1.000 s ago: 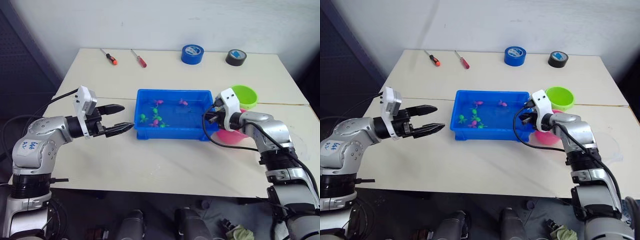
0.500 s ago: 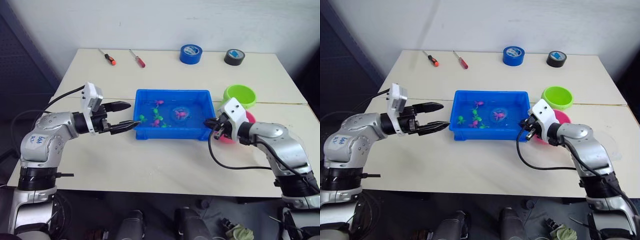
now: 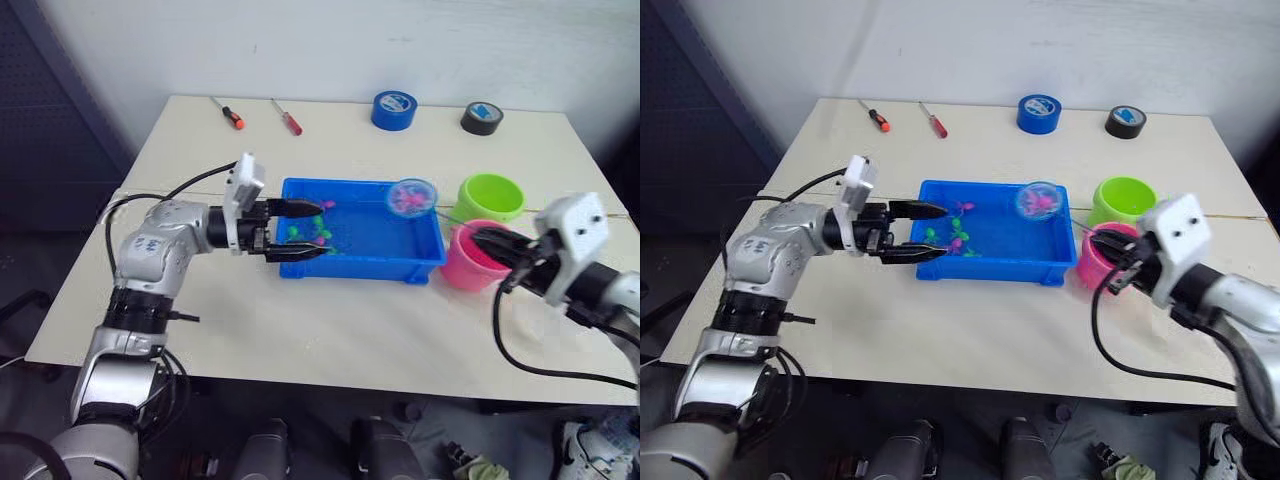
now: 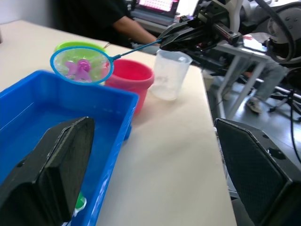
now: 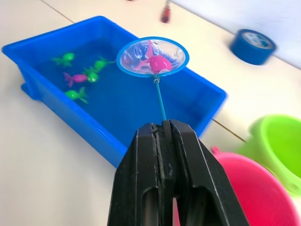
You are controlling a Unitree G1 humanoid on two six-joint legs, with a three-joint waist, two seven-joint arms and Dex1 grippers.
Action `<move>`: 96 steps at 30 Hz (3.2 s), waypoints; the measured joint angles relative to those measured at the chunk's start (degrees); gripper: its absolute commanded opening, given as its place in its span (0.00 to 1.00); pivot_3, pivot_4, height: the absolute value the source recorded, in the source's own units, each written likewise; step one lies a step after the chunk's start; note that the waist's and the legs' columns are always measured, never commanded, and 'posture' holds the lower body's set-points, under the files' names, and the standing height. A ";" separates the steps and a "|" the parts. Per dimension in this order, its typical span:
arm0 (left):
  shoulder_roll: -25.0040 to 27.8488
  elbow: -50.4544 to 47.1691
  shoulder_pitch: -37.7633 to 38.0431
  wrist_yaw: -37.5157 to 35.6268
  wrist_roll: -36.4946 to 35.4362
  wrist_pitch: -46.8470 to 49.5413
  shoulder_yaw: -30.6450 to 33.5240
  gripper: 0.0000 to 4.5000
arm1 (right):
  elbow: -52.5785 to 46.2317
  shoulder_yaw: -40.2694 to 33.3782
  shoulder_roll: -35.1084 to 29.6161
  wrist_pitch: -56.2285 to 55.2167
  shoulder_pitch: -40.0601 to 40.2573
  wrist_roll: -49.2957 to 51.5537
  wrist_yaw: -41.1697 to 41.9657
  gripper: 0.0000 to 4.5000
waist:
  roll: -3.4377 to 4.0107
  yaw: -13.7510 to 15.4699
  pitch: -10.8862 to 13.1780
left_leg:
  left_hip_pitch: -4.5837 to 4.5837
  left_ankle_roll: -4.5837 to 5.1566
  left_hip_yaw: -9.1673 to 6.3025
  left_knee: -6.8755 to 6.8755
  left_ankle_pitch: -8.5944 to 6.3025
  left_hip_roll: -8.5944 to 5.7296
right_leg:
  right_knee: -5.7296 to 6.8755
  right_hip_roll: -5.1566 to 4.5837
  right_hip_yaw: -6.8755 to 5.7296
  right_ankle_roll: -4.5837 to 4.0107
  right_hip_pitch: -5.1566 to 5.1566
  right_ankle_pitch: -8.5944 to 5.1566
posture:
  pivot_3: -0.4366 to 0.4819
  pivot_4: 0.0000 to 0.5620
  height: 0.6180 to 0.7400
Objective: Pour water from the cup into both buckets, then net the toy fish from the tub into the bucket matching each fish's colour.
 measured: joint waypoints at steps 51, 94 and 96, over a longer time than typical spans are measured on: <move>11.38 0.08 10.06 2.33 3.76 1.21 6.96 0.99 | 9.66 18.92 -6.12 -12.97 -12.78 -9.09 6.77 0.00 | 0.05 -2.25 0.00 | 0.10 -0.44 -0.40 0.00 0.24 0.16 | 0.03 -0.13 0.13 -0.05 0.23 -0.02 | 0.48 0.27 1.00; 15.19 -20.09 22.39 12.81 -2.25 10.92 15.61 0.99 | 45.28 42.06 6.87 -47.04 -26.89 -33.21 9.94 0.00 | 0.05 -1.33 0.00 | 0.04 -0.41 -0.08 -0.02 0.20 0.09 | 0.05 -0.18 -0.05 -0.04 -0.08 -0.02 | 0.48 0.27 1.00; 15.19 -19.85 22.43 12.75 -2.25 10.79 15.61 0.99 | 45.28 42.15 7.18 -47.08 -26.87 -33.38 10.03 0.00 | 0.05 -1.37 0.00 | 0.04 -0.41 -0.08 -0.02 0.19 0.09 | 0.05 -0.18 -0.04 -0.04 -0.08 -0.02 | 0.48 0.27 1.00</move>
